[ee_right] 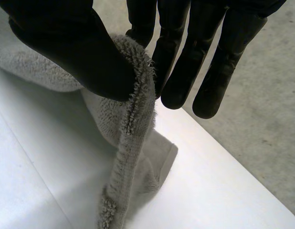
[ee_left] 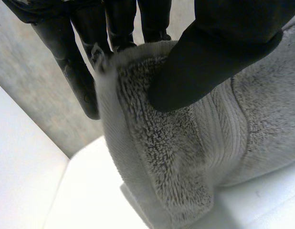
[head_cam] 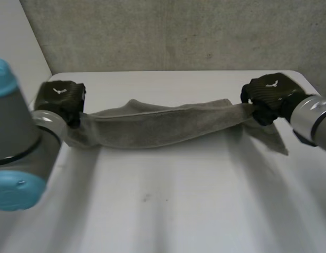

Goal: Fold the towel.

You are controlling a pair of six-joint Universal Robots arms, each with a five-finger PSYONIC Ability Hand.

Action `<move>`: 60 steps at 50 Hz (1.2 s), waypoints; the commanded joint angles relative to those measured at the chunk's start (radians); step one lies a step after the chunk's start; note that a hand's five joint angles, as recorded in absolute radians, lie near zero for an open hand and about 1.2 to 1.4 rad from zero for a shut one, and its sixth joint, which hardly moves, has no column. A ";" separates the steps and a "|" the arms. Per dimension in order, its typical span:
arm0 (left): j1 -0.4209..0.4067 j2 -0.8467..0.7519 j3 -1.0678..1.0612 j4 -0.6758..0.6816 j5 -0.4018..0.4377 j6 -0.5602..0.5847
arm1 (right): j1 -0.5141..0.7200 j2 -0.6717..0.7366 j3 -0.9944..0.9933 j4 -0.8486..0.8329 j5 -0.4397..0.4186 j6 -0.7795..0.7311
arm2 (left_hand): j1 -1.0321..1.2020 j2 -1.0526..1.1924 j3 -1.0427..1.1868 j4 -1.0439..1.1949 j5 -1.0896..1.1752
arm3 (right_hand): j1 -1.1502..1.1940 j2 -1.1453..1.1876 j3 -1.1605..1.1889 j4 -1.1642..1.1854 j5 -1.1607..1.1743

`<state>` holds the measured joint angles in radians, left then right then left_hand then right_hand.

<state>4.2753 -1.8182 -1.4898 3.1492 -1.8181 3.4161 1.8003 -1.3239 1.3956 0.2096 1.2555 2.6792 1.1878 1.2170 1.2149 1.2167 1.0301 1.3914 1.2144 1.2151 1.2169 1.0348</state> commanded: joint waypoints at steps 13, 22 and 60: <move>0.113 0.269 -0.145 -0.124 0.145 0.031 | -0.035 -0.198 -0.064 0.248 0.001 -0.216 | 0.208 0.179 0.181 0.180 0.192 | 0.005 0.182 0.181 0.179 0.187; 0.144 -0.042 -0.025 -0.113 0.232 0.034 | -0.026 0.105 -0.156 0.300 0.074 -0.407 | 0.208 0.179 0.181 0.180 0.192 | 0.005 0.182 0.181 0.179 0.187; 0.195 -0.105 -0.116 0.250 0.292 -0.202 | 0.001 0.207 0.008 -0.064 0.001 -0.297 | 0.208 0.179 0.181 0.180 0.192 | 0.005 0.182 0.181 0.179 0.187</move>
<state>4.4646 -1.9254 -1.3805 3.3541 -1.5621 3.2049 1.8012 -1.1768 1.2809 0.0611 1.2608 2.4656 1.1973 1.2177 1.2161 1.2171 1.0342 1.3928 1.2144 1.2162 1.2170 1.0357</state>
